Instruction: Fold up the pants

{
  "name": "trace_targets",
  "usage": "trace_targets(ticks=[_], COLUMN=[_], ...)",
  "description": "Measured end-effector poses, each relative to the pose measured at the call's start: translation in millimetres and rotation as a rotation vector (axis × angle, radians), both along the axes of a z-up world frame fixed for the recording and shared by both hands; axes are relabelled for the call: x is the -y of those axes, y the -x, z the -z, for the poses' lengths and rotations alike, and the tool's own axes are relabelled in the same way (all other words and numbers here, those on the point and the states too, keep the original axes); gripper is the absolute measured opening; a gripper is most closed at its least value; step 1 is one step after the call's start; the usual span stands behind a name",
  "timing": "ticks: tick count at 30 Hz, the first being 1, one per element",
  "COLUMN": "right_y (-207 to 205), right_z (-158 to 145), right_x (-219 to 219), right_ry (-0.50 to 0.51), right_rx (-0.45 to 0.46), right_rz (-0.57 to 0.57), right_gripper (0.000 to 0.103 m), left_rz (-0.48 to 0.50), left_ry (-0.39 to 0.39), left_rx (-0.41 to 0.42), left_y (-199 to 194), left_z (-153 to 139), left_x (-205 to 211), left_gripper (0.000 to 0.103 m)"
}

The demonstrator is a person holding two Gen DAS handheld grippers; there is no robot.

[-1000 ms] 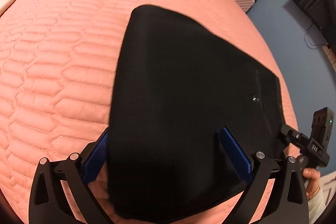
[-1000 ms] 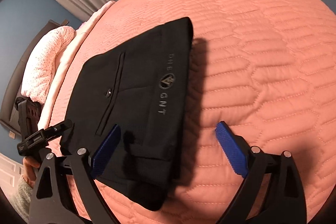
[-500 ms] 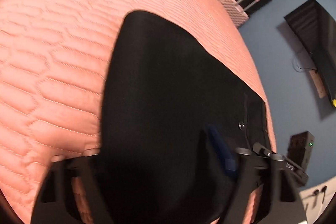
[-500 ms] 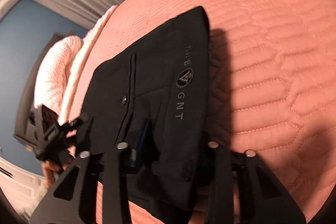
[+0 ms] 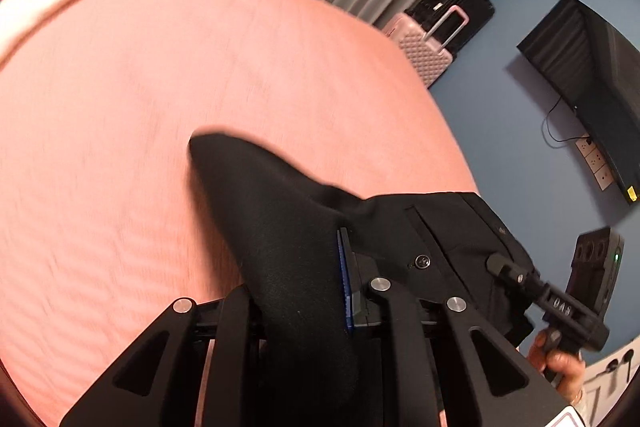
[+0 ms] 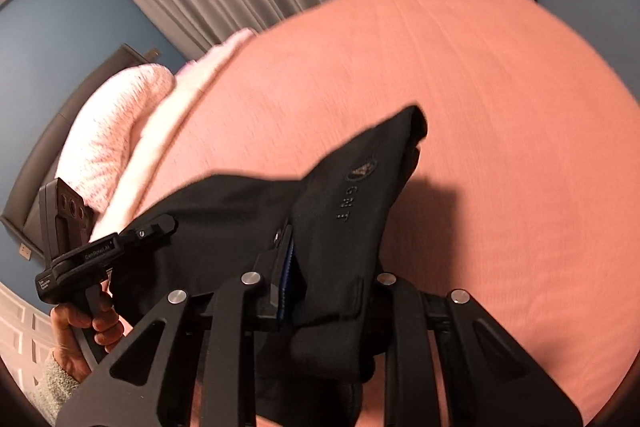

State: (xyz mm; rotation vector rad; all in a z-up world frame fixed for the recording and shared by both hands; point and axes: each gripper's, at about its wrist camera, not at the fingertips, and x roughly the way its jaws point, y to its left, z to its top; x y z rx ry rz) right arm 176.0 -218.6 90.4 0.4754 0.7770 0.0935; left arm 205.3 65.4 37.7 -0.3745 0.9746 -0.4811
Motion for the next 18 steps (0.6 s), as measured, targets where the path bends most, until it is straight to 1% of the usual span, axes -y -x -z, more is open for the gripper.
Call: trace_targets(ticks=[2, 6, 7, 8, 9, 10, 11, 12, 13, 14, 15, 16, 17, 18], right_y=[-25, -82, -90, -107, -121, -136, -150, -171, -182, -194, -197, -191, -182, -171], right_z=[-20, -55, -57, -58, -56, -48, -36, -11, 6, 35, 59, 74, 80, 81], right_x=[3, 5, 7, 9, 13, 17, 22, 26, 27, 30, 33, 37, 40, 43], right_ry=[0.032, 0.091, 0.091, 0.095, 0.108, 0.097, 0.077, 0.083, 0.102, 0.165, 0.215, 0.227, 0.218, 0.207], right_rx=[0.045, 0.138, 0.148, 0.155, 0.158, 0.165, 0.157, 0.104, 0.053, -0.041, -0.105, -0.130, -0.122, -0.101], right_rz=[-0.016, -0.033, -0.030, -0.026, -0.023, -0.010, 0.004, 0.015, 0.024, 0.060, 0.078, 0.089, 0.093, 0.094], right_gripper=[0.020, 0.020, 0.020, 0.020, 0.020, 0.020, 0.023, 0.031, 0.036, 0.045, 0.046, 0.046, 0.046, 0.045], left_rz=[0.001, -0.002, -0.006, -0.006, -0.011, -0.017, -0.028, -0.049, -0.080, -0.114, -0.142, -0.168, -0.187, -0.212], left_ry=[-0.002, -0.037, -0.044, -0.055, -0.063, -0.067, -0.069, -0.078, -0.104, -0.154, -0.222, -0.322, -0.386, -0.443], left_rx=[0.041, 0.165, 0.189, 0.213, 0.224, 0.223, 0.203, 0.176, 0.120, 0.069, 0.012, -0.056, -0.074, -0.067], left_y=[-22, -69, -83, -101, -118, -136, -157, -175, -196, -206, -217, -223, -222, -215], left_z=[-20, -65, -72, -77, -77, -74, -63, -49, -22, 0, 23, 51, 63, 70], left_x=[2, 14, 19, 22, 25, 28, 28, 27, 25, 23, 24, 20, 16, 7], left_gripper=[0.014, 0.014, 0.014, 0.014, 0.015, 0.016, 0.018, 0.025, 0.033, 0.038, 0.040, 0.039, 0.038, 0.038])
